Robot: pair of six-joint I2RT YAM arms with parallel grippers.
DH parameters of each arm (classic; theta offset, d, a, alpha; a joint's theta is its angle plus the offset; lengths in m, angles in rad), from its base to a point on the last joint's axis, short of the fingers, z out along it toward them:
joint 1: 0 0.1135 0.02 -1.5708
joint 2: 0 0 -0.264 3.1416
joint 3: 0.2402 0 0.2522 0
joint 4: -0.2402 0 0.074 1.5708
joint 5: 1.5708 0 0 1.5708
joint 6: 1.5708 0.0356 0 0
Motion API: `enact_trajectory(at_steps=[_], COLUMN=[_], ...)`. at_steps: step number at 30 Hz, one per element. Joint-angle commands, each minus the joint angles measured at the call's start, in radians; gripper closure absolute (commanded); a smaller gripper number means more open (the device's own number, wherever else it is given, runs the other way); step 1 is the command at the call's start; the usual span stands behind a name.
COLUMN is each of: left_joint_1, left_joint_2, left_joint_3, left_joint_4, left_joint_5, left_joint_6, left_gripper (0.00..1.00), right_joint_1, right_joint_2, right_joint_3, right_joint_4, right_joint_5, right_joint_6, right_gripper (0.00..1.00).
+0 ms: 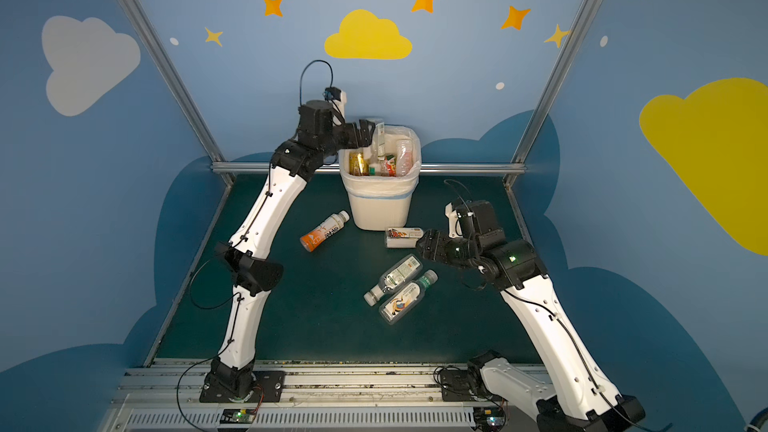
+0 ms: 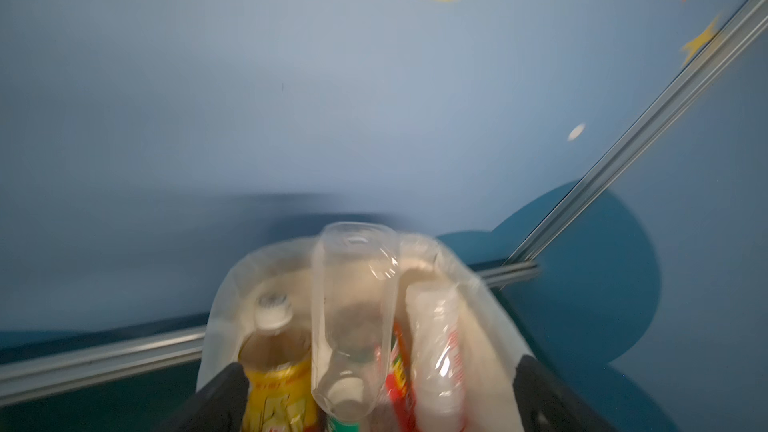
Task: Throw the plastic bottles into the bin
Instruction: 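Lift the clear water bottle with the left gripper and drop it into the bin, then withdraw the left gripper while the right gripper grasps the orange-white tea bottle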
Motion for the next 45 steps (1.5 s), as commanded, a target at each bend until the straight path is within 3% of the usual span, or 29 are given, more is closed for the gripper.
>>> enact_trajectory(at_steps=[1, 8, 14, 20, 24, 27, 33, 40, 45], left_joint_1=[-0.048, -0.053, -0.015, 0.112, 0.13, 0.132, 0.134, 0.136, 0.138], left_joint_2=[-0.303, -0.599, -0.874, -1.1, -1.244, -1.364, -1.491, -1.54, -1.559], left_joint_3=[-0.037, -0.319, -0.704, -1.105, -1.351, -1.475, -1.526, -1.489, -1.462], left_joint_4=[0.047, -0.018, -0.093, -0.237, -0.291, -0.274, -0.331, -0.426, -0.473], left_joint_5=[-0.076, -0.164, -0.196, -0.09, -0.074, -0.051, -0.074, -0.105, -0.122], left_joint_6=[0.108, 0.111, 0.016, -0.138, -0.233, -0.306, -0.336, -0.307, -0.291], left_gripper=[0.0, 0.0, 0.0, 0.0, 0.0, 0.0, 0.0, 0.0, 0.0], right_joint_1=[0.003, 0.007, 0.064, 0.199, 0.319, 0.402, 0.498, 0.512, 0.505], right_joint_2=[-0.027, 0.032, 0.09, 0.165, 0.261, 0.385, 0.67, 0.997, 1.237], right_joint_3=[-0.01, 0.009, 0.02, -0.006, -0.044, 0.01, 0.188, 0.475, 0.776], right_joint_4=[-0.018, 0.026, 0.082, 0.202, 0.37, 0.399, 0.432, 0.445, 0.336], right_joint_5=[0.028, -0.02, -0.038, -0.031, -0.024, 0.037, 0.178, 0.248, 0.28], right_joint_6=[-0.004, -0.012, 0.018, 0.116, 0.241, 0.292, 0.351, 0.385, 0.407], right_gripper=[0.21, 0.21, 0.22, 0.22, 0.22, 0.21, 0.17, 0.17, 0.15])
